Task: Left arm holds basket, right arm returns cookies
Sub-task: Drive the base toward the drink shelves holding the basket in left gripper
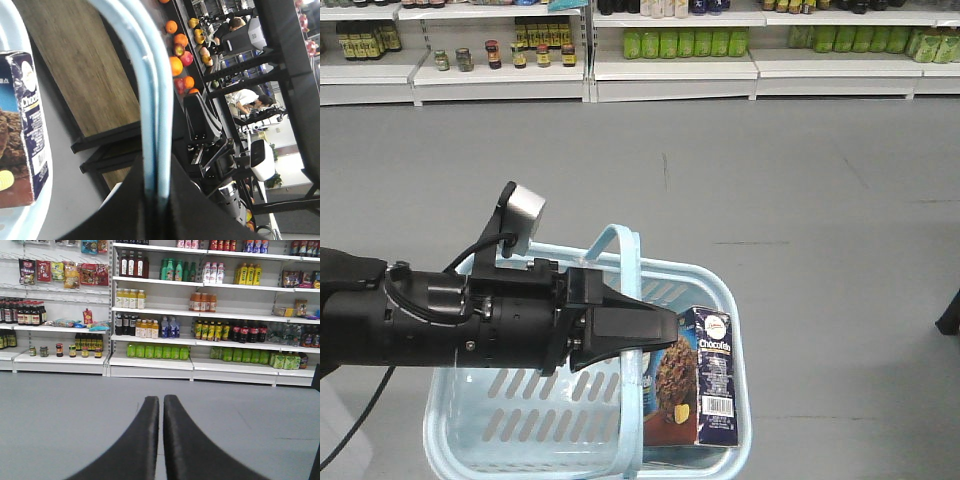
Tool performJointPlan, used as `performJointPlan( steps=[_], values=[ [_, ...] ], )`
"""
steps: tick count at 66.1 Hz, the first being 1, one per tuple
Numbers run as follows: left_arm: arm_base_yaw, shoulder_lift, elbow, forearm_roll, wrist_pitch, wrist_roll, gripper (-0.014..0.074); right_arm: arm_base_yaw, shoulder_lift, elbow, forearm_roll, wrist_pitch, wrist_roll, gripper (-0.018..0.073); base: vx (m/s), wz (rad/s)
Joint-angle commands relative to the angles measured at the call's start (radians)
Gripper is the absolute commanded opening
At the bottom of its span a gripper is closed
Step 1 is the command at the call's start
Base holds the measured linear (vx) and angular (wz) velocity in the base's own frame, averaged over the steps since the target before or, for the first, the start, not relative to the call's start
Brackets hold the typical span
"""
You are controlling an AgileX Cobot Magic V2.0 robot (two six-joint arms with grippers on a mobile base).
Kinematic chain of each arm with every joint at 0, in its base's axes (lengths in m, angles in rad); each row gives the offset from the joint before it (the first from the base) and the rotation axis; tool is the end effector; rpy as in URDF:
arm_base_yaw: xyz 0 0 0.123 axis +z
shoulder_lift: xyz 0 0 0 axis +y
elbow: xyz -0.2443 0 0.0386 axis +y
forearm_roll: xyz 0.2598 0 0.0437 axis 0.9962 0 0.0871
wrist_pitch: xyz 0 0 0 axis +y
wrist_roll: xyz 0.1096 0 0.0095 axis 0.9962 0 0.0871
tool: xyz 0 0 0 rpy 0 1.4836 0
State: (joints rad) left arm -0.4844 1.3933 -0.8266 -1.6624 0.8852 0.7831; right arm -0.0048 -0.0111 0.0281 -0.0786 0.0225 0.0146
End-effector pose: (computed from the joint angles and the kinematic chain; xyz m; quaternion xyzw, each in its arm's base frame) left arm 0.2285 -0.2161 0.2425 0.0695 0.7809 -0.5997 0.1603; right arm 0.1257 -0.0008 0.2033 -0.0198 0.6897 -0.0255 0.7233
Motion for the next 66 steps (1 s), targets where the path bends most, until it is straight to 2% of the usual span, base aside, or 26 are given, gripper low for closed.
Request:
performJointPlan(
  steps=[1,66],
  values=[
    [-0.004,-0.033,-0.04,-0.083,0.047,0.012,-0.0003,-0.005,-0.013,0.018,-0.006,-0.072,-0.002,-0.0003,0.51,-0.07],
    [-0.004,-0.033,-0.04,-0.083,0.048,0.012,-0.0003,-0.005,-0.013,0.018,-0.006,-0.072,-0.002,-0.0003,0.51,0.01]
  ],
)
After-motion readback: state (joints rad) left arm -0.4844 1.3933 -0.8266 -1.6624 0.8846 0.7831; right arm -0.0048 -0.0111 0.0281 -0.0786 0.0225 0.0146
